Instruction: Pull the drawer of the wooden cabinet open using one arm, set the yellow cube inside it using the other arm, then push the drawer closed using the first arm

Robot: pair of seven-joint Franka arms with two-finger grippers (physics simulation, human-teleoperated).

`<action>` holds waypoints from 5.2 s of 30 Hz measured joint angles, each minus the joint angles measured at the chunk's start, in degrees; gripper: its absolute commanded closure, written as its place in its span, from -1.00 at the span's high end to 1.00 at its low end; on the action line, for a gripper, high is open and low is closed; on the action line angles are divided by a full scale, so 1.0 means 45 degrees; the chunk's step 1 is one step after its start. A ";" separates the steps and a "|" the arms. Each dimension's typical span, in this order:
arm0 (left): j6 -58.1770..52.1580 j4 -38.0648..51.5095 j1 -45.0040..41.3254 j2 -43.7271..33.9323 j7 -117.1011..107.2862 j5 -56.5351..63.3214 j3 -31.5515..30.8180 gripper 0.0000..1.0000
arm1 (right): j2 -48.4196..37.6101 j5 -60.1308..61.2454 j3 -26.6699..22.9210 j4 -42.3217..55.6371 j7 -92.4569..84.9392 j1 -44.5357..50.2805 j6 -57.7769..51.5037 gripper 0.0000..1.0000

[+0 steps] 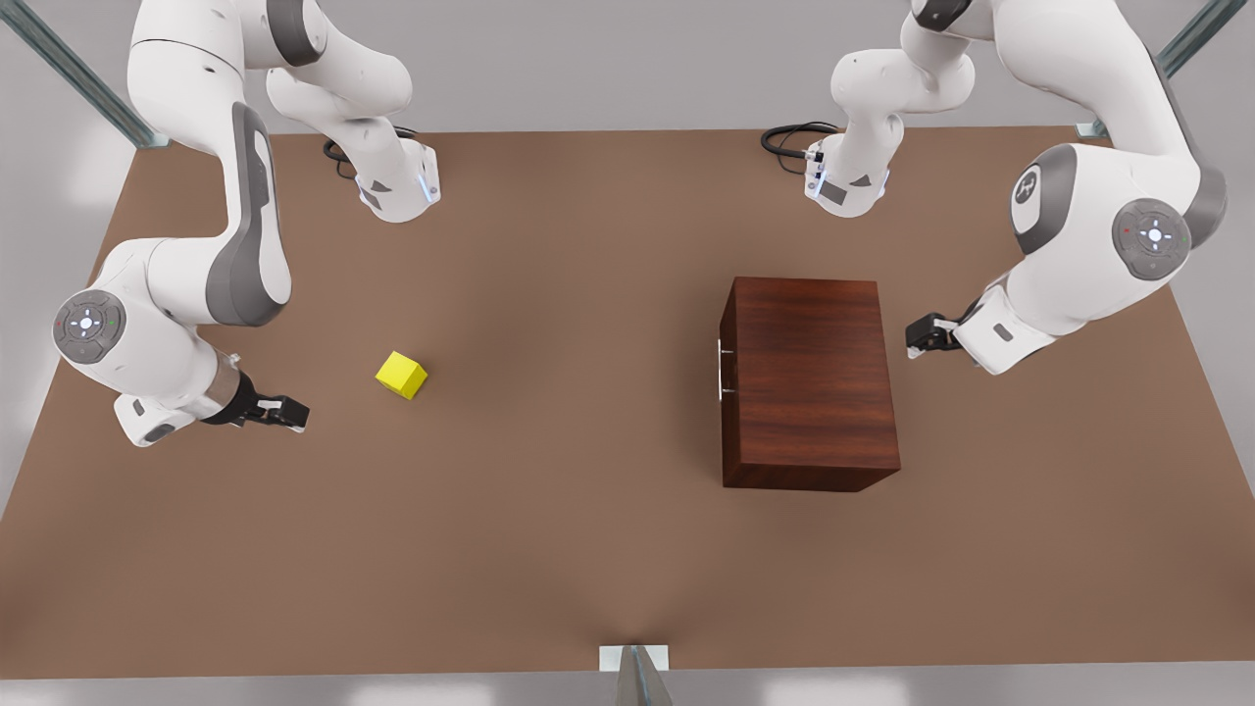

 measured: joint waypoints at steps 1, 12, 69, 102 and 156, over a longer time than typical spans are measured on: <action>0.0012 0.0032 -0.0113 0.0027 -0.0016 0.0047 -0.0003 1.00 | 0.0000 -0.0002 0.0000 0.0000 0.0010 -0.0002 0.0001 1.00; 0.0850 0.2256 -0.6972 0.3019 -0.3356 0.0973 -0.0081 1.00 | 0.0024 0.0812 -0.0064 -0.0016 0.1669 -0.0649 0.0054 1.00; 0.4926 -0.1641 -0.8479 0.5111 -1.3399 0.5597 -0.0056 1.00 | 0.0195 0.0855 0.0058 0.0020 0.7364 -0.0666 0.0023 1.00; 0.5821 0.0040 -0.9345 0.6206 -1.4190 0.5529 -0.0077 1.00 | 0.0249 0.0855 0.0073 0.0020 0.7595 -0.0644 0.0028 1.00; 0.2221 -0.2770 0.0355 -0.0954 -0.1119 0.0390 -0.0167 1.00 | -0.0531 0.0648 0.0077 -1.0341 0.6067 0.1348 0.7496 1.00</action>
